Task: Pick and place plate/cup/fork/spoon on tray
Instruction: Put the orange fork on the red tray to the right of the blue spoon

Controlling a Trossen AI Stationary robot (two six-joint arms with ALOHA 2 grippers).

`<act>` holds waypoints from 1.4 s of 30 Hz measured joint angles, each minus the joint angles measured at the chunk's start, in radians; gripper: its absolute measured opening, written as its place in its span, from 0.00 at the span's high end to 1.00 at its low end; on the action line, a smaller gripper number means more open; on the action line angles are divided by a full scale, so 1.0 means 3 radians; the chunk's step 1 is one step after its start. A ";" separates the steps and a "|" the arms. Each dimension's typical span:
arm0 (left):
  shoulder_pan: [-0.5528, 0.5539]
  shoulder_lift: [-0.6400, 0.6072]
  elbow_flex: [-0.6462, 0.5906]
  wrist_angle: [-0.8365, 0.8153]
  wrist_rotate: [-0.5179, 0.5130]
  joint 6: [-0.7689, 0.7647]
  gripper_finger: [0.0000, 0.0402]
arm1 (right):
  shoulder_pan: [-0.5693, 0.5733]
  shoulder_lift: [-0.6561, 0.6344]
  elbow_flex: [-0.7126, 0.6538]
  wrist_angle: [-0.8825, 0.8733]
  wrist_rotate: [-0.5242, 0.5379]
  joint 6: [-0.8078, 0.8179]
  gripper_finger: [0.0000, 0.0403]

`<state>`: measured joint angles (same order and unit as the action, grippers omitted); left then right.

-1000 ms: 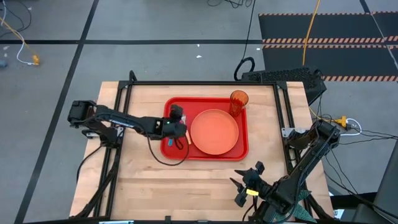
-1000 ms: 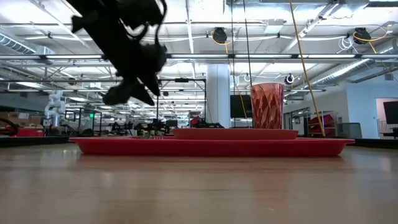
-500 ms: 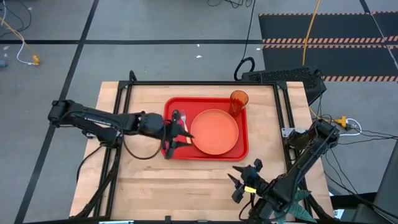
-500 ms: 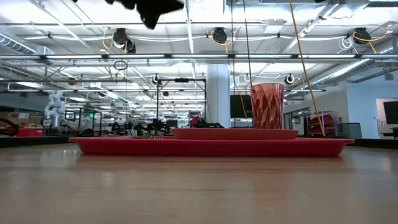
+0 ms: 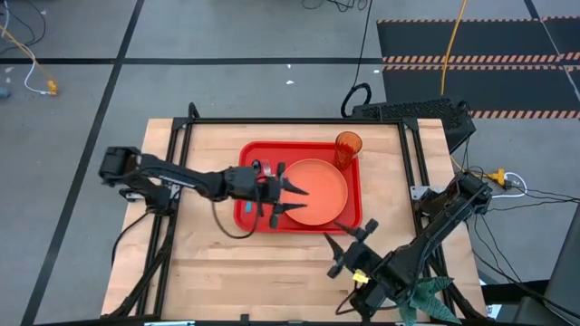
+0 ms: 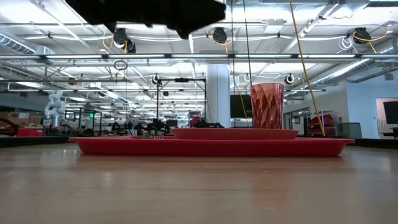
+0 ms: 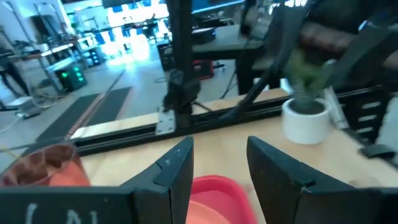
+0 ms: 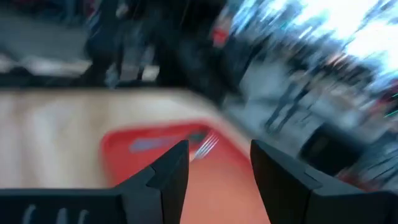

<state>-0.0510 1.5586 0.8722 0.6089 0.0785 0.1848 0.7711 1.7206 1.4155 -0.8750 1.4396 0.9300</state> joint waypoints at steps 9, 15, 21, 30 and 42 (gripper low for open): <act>0.0537 0.0054 -0.0001 0.0416 0.0549 -0.0169 0.62 | -0.0487 -0.0003 -0.0225 0.0022 0.0438 -0.0433 0.59; 0.0683 -0.0376 -0.0063 0.0303 0.1035 -0.0144 0.62 | -0.1020 0.0000 -0.0299 0.0142 0.0439 -0.0754 0.59; 0.0808 -0.1016 -0.0363 0.0281 0.0777 -0.0068 0.62 | -0.1389 -0.0001 -0.0299 0.0749 0.0341 -0.1319 0.59; 0.0795 -0.2062 -0.1099 0.0317 0.0318 -0.0009 0.62 | -0.1843 -0.0040 -0.0300 0.3528 -0.1453 -0.4486 0.59; 0.0694 -0.3465 -0.1763 0.0310 0.0162 -0.0124 0.62 | -0.2146 -0.0046 -0.0019 0.3512 -0.2186 -0.4527 0.59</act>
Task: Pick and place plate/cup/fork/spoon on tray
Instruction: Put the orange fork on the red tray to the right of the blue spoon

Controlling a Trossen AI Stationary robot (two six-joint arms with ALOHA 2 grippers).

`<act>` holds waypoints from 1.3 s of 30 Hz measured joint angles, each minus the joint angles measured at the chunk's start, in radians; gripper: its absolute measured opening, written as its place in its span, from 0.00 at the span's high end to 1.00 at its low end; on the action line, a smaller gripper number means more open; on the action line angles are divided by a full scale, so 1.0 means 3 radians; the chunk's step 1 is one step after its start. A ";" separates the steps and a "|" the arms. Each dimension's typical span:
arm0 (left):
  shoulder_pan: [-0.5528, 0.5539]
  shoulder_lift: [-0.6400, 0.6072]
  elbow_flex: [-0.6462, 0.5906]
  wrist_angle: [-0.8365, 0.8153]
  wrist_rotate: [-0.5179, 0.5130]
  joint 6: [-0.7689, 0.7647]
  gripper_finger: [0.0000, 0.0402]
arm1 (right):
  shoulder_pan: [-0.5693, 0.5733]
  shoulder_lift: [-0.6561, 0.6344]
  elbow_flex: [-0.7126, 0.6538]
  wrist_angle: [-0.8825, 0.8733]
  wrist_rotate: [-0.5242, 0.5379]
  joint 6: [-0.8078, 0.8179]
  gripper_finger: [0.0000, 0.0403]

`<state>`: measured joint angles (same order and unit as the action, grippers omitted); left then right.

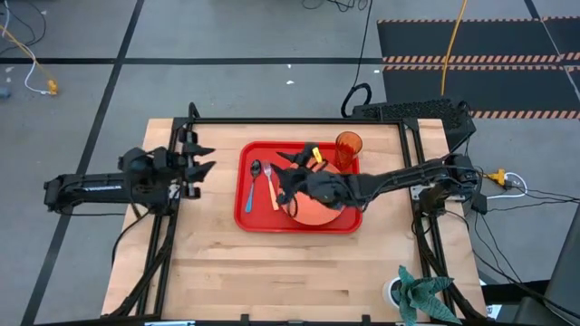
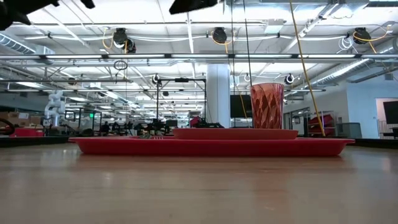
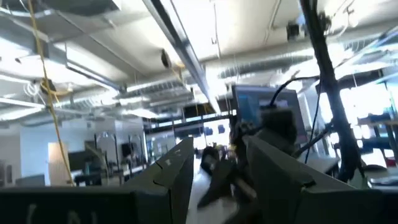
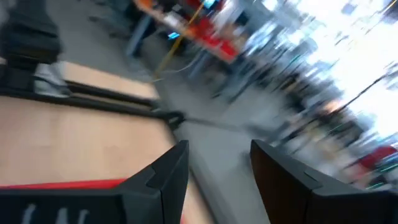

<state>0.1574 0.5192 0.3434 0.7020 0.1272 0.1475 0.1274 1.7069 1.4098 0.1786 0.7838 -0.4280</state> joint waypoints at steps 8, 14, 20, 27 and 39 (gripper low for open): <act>0.0000 -0.0145 -0.0015 -0.0224 -0.0190 -0.0005 0.62 | -0.0285 0.0022 0.0314 -0.1065 -0.0876 0.1404 0.59; 0.0000 -0.0140 -0.0015 -0.0265 -0.0200 0.0135 0.62 | -0.0293 0.0192 0.0691 -0.1386 -0.0888 0.1268 0.59; 0.0000 -0.0139 -0.0015 -0.0274 -0.0244 0.0244 0.62 | -0.0296 0.0480 0.1247 -0.1704 -0.0894 0.1134 0.59; 0.0000 -0.0140 -0.0015 -0.0322 -0.0383 0.0368 0.62 | -0.0410 0.0817 0.2064 -0.2449 -0.1141 0.1305 0.59; 0.0001 -0.0143 -0.0013 -0.0485 -0.0931 0.0522 0.62 | -0.0723 0.1574 0.2628 -0.3328 -0.2018 0.1830 0.59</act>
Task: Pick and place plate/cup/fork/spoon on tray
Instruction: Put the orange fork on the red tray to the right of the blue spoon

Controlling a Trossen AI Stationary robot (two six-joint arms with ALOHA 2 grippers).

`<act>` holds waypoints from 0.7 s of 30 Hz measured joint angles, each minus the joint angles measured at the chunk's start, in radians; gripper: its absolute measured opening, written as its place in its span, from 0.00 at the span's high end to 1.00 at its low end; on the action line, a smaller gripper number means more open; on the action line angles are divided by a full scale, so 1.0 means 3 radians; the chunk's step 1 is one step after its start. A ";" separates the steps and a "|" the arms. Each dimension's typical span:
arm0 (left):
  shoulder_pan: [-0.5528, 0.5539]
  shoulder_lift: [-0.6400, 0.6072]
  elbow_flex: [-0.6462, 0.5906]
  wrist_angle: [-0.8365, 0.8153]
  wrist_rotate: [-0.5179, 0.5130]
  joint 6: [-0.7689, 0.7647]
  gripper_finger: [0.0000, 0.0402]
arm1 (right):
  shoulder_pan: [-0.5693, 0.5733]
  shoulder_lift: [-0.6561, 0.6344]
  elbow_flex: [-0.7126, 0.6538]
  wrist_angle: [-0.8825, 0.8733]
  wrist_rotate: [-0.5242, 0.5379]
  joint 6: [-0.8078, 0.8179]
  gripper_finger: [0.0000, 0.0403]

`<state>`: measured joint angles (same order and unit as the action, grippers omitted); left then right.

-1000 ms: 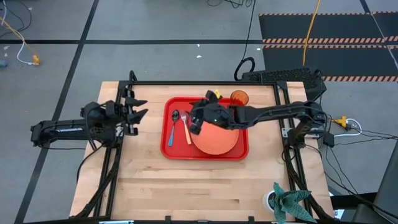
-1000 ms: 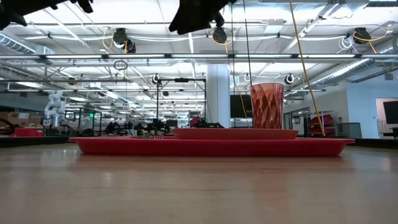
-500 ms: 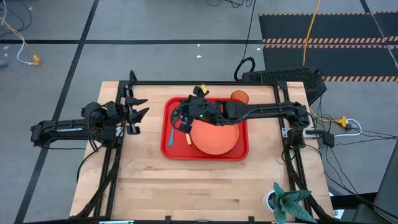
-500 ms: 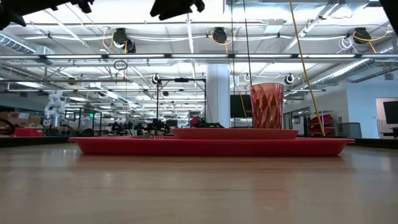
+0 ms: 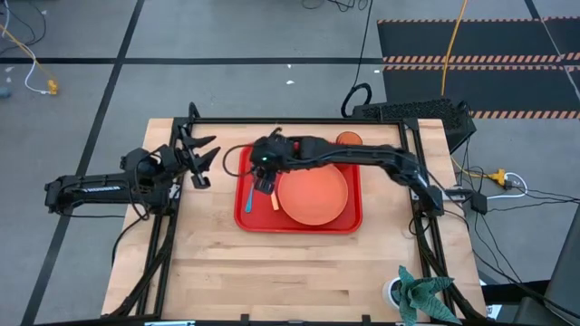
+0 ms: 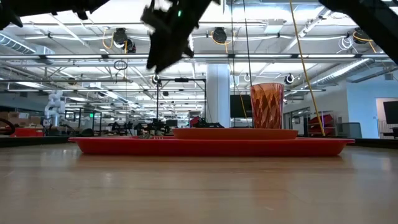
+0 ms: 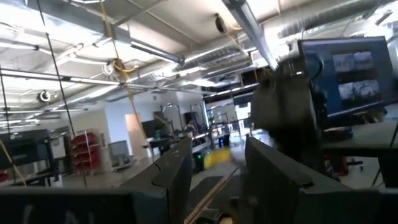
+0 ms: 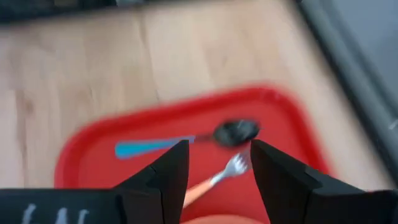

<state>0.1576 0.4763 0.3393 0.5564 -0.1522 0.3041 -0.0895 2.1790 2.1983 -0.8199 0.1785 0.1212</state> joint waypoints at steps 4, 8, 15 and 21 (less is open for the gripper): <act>-0.0001 0.0000 0.0000 -0.0032 -0.0001 0.0028 0.62 | -0.0018 0.0247 -0.0001 -0.0097 -0.0084 0.0020 0.59; -0.0001 0.0000 0.0000 -0.0064 -0.0020 0.0051 0.62 | -0.0003 0.0365 -0.0001 -0.0152 -0.0091 -0.0036 0.59; -0.0001 0.0000 0.0001 -0.0106 -0.0026 0.0114 0.62 | 0.0027 0.0366 -0.0001 -0.0332 -0.0087 -0.0137 0.59; -0.0001 0.0001 0.0001 -0.0105 -0.0027 0.0113 0.62 | 0.0141 0.0365 -0.0191 -0.0458 -0.0090 -0.0388 0.59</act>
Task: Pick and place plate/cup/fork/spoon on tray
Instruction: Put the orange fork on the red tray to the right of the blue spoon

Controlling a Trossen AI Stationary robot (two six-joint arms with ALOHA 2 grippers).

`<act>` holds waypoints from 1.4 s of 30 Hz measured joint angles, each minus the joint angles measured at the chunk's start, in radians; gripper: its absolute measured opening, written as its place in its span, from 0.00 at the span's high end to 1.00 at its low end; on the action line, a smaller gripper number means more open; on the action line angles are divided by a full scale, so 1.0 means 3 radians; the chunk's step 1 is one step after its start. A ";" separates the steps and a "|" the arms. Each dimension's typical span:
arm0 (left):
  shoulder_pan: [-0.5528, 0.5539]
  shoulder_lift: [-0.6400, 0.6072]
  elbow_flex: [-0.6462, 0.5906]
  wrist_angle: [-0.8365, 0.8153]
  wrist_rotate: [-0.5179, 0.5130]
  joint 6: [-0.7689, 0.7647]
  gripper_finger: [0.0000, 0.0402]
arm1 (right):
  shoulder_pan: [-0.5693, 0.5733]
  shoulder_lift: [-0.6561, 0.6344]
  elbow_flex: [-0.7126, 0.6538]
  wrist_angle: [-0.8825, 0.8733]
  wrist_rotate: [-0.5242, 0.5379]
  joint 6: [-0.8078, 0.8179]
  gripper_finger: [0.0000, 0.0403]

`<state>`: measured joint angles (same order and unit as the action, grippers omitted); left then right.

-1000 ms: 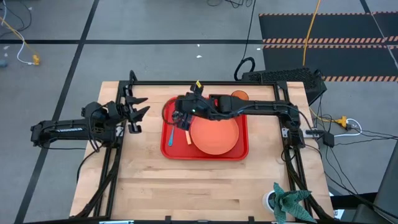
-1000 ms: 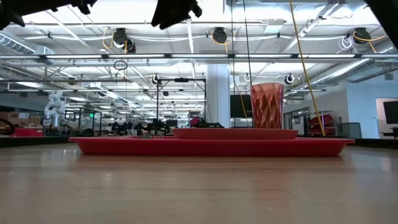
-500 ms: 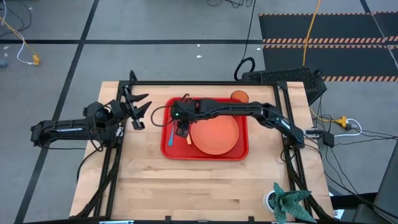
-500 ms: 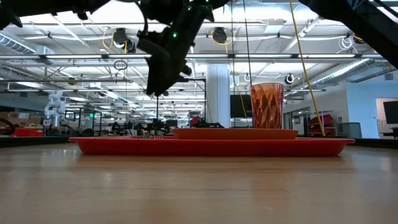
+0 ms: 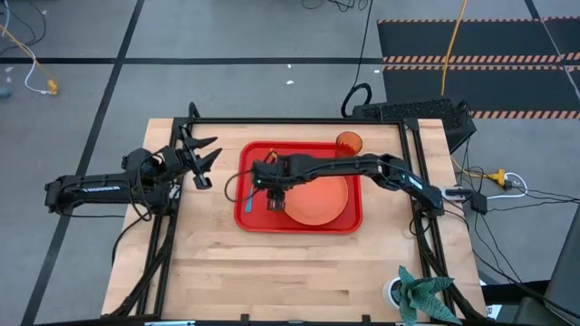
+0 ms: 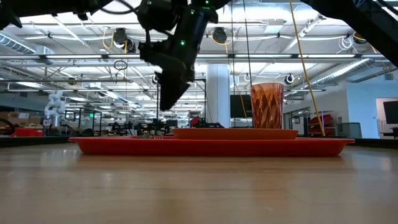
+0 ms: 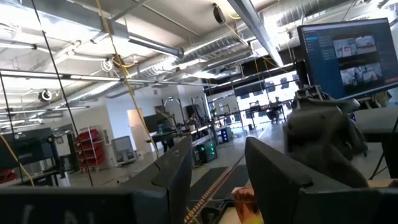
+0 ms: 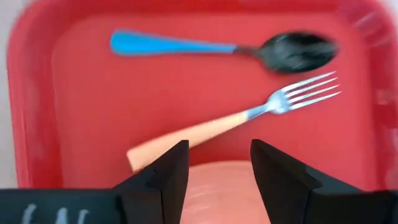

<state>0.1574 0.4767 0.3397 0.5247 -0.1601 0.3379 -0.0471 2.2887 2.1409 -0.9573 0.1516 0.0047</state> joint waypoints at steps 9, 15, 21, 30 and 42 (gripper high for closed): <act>0.0000 -0.0001 0.0000 0.0000 -0.0002 -0.0003 0.62 | 0.0167 0.0005 -0.0318 0.0345 0.0003 -0.0351 0.59; 0.0000 -0.0001 0.0000 -0.0001 -0.0002 -0.0007 0.62 | 0.0230 0.0002 -0.0468 0.0557 0.0022 -0.0568 0.59; 0.0000 -0.0001 0.0000 -0.0004 -0.0001 -0.0007 0.62 | 0.0285 0.0004 -0.0618 0.0609 0.0029 -0.0794 0.59; 0.0000 -0.0001 0.0001 -0.0006 -0.0001 -0.0007 0.62 | 0.0348 0.0002 -0.0726 0.0613 0.0312 -0.1030 0.59; 0.0000 -0.0001 0.0001 -0.0020 -0.0001 -0.0019 0.62 | 0.0346 0.0002 -0.0726 0.0714 0.0515 -0.1205 0.59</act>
<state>0.1574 0.4764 0.3401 0.5187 -0.1604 0.3321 0.0566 2.2894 1.9232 -0.7430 0.3060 -0.3569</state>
